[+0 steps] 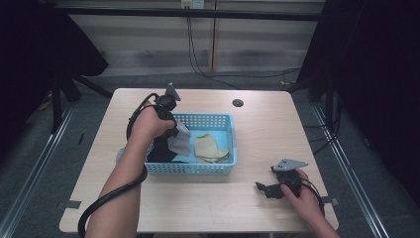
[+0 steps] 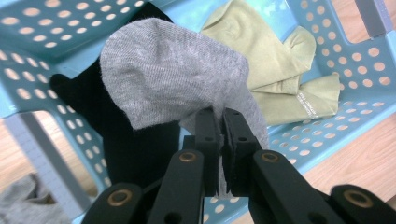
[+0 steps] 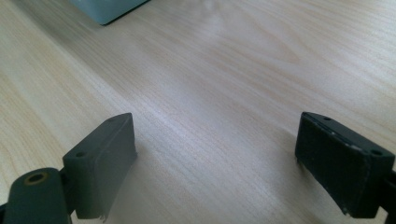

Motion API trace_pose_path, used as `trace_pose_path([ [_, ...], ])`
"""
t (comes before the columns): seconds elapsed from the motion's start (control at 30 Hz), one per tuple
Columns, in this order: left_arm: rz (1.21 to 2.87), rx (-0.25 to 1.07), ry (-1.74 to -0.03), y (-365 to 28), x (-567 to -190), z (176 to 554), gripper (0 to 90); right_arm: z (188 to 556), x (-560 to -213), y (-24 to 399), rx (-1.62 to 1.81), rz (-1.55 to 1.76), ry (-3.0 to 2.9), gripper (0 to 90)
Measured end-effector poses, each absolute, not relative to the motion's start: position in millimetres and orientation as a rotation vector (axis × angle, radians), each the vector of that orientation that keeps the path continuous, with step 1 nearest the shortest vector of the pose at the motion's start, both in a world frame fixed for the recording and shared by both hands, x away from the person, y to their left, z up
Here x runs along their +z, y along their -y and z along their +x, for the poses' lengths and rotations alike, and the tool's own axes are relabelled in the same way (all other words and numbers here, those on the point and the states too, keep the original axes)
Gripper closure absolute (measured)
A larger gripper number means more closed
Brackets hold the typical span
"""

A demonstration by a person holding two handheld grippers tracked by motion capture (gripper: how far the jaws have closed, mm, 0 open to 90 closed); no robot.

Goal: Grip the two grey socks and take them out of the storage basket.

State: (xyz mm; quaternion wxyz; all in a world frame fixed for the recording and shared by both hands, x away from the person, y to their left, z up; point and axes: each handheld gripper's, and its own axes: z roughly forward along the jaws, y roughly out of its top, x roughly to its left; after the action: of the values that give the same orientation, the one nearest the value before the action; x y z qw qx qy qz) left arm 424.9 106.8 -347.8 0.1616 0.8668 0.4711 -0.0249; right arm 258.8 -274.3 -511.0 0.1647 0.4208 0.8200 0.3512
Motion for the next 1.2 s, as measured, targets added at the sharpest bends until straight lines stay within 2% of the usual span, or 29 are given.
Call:
trace_pose_path([
  [0.67, 2.474, -0.062, -1.365, -120, -322, 424, 85.0, 259, -511, 274, 1.005, 1.191, -2.336, 11.9],
  [1.2, 2.43, -0.035, -1.427, -152, -308, 419, 84.7, 259, -511, 274, 1.004, 1.19, -2.336, 11.9],
])
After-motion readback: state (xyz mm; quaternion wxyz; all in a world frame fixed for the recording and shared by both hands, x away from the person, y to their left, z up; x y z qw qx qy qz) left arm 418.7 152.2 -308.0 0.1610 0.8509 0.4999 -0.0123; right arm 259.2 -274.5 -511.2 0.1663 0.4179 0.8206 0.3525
